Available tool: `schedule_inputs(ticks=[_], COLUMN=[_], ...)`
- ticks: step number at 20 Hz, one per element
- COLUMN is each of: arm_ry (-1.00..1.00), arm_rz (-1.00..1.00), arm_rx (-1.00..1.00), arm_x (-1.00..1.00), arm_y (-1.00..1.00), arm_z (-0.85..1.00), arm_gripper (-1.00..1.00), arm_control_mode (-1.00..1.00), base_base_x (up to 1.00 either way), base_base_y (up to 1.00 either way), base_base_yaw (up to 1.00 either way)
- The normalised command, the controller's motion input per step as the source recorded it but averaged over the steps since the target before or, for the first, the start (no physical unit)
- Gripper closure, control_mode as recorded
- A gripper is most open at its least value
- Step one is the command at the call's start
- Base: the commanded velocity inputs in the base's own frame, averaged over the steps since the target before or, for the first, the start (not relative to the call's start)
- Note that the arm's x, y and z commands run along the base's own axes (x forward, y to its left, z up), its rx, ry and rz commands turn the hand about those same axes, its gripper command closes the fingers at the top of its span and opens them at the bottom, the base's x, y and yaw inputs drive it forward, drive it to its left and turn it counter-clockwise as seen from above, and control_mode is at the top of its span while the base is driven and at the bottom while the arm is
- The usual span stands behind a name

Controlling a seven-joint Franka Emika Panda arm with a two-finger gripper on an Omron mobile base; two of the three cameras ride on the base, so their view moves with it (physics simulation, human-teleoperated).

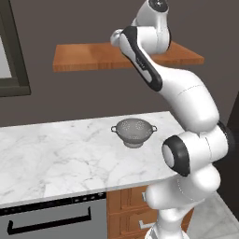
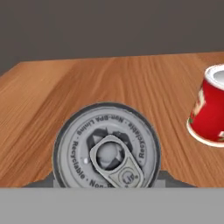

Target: Restock the canned food cabinet by taking the new fresh canned food from the counter and placing it in the cabinet. Then, take the old canned food from the cabinet and place it on the counter.

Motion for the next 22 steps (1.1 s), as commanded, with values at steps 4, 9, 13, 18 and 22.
schedule_inputs(ticks=[4, 9, 13, 18, 22], arm_ry=[0.00, 0.00, 0.00, -0.04, -0.09], arm_rz=[0.00, 0.00, 0.00, 0.01, 0.01], arm_rx=[-0.03, -0.01, 0.00, -0.02, 0.00], arm_x=[0.49, 0.13, -0.15, -0.73, -1.00], arm_y=[0.15, 0.01, 0.01, 0.02, -0.07], arm_z=[-0.09, -0.01, 0.00, 0.00, 0.00], arm_gripper=[-1.00, -1.00, -1.00, -1.00, -1.00], arm_control_mode=[-1.00, -1.00, -1.00, -1.00, -1.00], base_base_x=[0.00, 0.00, 0.00, 0.00, 0.00], base_base_y=[0.00, 0.00, 0.00, 0.00, 0.00], base_base_yaw=[0.00, 0.00, 0.00, 0.00, 0.00])
